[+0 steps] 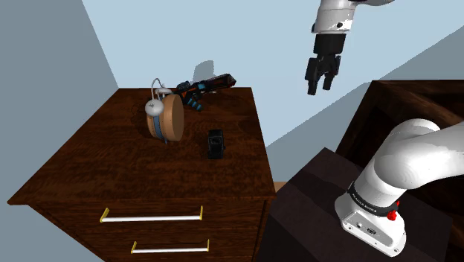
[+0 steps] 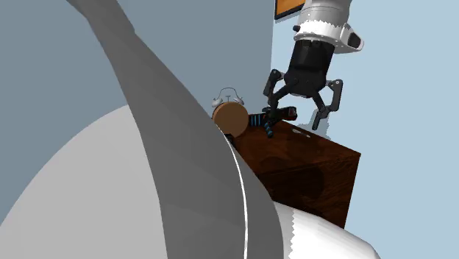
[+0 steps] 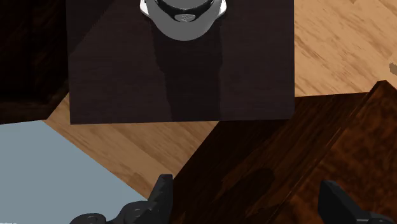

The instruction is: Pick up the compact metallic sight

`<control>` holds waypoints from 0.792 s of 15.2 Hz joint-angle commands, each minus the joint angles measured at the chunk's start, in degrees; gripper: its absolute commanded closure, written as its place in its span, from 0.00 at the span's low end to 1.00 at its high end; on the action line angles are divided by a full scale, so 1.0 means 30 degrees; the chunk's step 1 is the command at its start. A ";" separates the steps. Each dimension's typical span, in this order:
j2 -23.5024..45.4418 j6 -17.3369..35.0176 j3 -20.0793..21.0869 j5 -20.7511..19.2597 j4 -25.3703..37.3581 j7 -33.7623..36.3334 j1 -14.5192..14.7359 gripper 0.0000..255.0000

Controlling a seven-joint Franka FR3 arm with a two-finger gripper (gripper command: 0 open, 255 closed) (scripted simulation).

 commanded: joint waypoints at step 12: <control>0.4531 0.3760 0.4829 0.2442 0.1572 0.5953 0.0916 0.00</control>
